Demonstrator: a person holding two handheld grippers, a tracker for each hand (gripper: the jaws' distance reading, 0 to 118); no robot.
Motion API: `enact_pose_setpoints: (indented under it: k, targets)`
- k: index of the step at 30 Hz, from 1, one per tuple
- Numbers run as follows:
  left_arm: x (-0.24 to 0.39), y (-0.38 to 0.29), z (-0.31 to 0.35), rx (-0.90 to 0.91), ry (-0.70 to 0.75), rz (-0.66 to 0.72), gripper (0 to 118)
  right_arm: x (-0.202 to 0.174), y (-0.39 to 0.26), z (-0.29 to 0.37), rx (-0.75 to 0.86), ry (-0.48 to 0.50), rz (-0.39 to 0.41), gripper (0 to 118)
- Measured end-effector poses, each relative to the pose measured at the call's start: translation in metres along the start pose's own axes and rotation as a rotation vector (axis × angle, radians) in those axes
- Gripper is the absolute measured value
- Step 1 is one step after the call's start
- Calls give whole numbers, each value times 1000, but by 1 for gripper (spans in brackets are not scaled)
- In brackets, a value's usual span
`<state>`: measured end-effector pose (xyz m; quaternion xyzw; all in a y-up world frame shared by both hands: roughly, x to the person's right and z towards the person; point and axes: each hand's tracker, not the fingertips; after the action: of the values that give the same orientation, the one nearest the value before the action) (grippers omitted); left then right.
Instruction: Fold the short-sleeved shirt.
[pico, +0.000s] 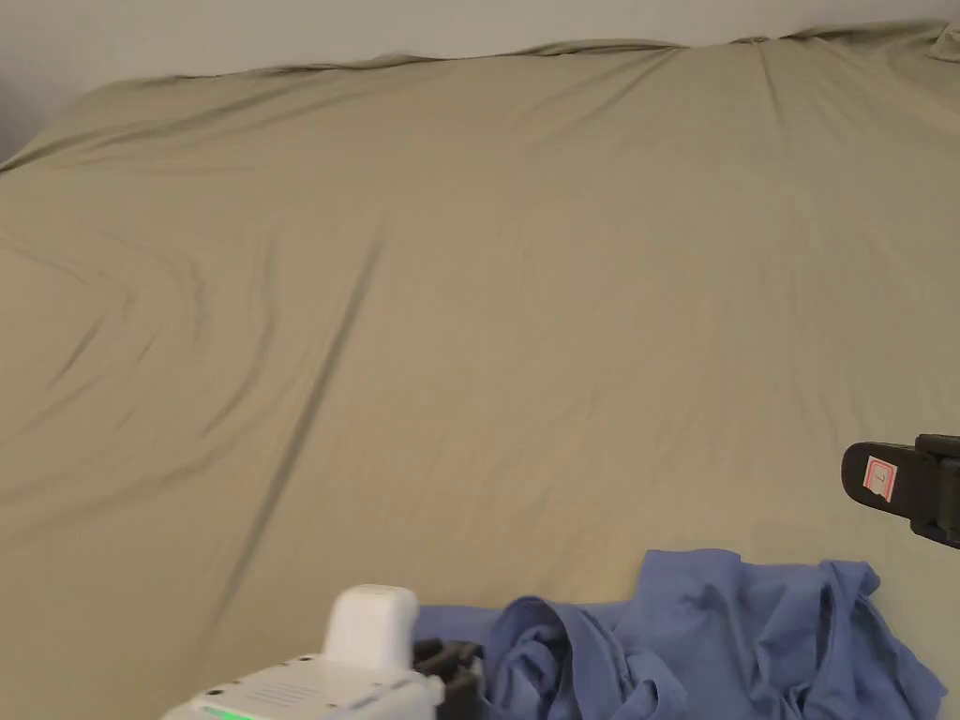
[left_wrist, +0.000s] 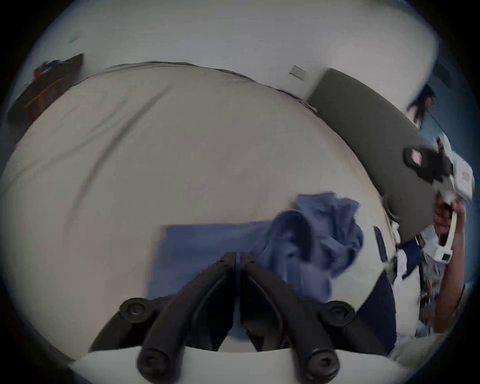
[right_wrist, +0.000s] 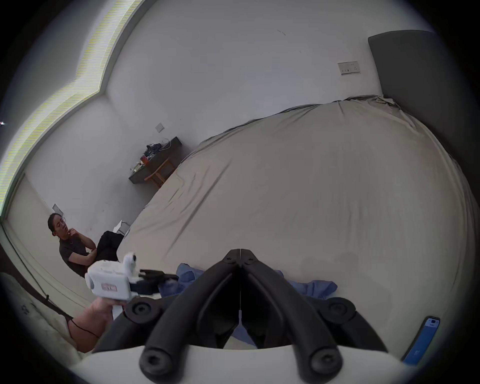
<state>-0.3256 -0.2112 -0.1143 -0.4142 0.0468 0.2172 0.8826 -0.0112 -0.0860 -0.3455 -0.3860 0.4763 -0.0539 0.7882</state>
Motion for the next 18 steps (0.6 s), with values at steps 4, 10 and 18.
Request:
enact_pose_setpoints:
  k: [4,10,18]
  targets:
    - [46,-11,-35,-93,-59,-55,3,-5,2,4,1,4,14,3]
    - [79,-14,-91,-147,-54,-37,3,-6,1,5,-5,18,4,3]
    - [73,21,-59,-41,-244,88,3,-12,2,2,-1,44,8,3]
